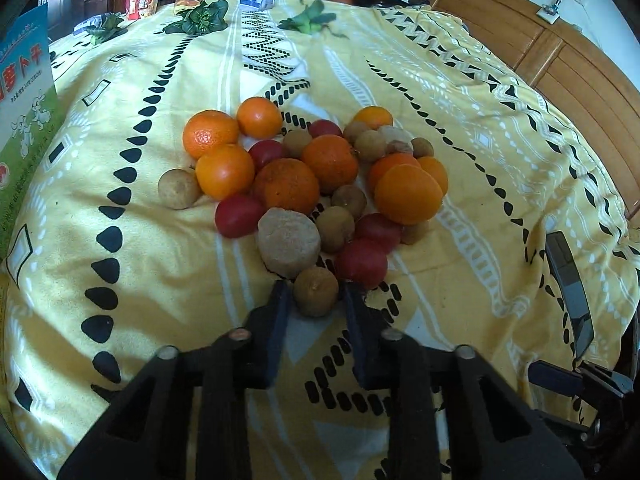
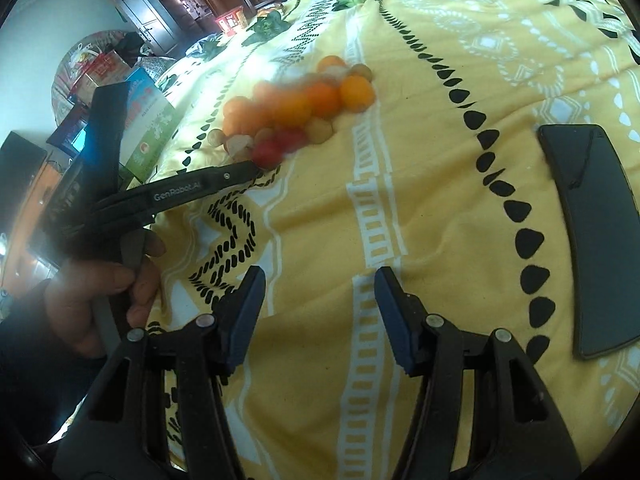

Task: Organize fruits
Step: 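Grasp a brown kiwi with the left gripper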

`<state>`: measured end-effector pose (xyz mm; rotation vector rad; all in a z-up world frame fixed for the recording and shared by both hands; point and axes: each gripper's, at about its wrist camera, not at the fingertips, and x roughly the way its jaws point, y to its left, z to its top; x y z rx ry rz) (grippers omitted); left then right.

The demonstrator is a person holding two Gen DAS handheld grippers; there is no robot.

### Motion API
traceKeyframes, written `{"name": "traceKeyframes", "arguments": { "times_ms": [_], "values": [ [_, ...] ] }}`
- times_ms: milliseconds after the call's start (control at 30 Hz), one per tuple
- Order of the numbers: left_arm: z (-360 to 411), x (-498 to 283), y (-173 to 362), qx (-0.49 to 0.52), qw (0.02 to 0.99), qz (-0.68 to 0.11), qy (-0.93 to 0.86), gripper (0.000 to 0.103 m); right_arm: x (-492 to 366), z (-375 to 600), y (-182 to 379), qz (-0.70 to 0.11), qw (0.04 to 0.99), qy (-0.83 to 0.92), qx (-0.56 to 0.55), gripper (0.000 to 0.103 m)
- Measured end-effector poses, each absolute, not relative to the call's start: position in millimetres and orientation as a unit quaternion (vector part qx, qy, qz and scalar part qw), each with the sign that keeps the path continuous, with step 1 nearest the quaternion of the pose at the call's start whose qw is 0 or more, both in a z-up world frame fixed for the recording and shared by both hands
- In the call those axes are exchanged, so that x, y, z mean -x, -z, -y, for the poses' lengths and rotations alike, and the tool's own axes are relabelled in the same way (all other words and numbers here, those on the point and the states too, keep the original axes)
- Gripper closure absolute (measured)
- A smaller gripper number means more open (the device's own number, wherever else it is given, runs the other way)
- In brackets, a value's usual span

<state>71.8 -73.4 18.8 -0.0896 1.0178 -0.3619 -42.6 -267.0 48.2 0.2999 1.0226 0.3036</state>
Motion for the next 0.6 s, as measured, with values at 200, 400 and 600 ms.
{"name": "traceKeyframes", "arguments": {
  "times_ms": [200,400,600],
  "values": [
    [38,-50,-34,0.058,0.875,-0.46,0.135,0.08,31,250,-51,-0.477,0.853,-0.165,-0.132,0.053],
    [2,-34,-53,0.087,0.884,-0.446,0.111,0.08,3,231,-58,-0.456,0.867,-0.17,-0.107,0.053],
    [-2,-28,-75,0.091,0.894,-0.421,0.119,0.08,-50,231,-65,-0.448,0.879,-0.133,-0.1,0.05]
  ]
}}
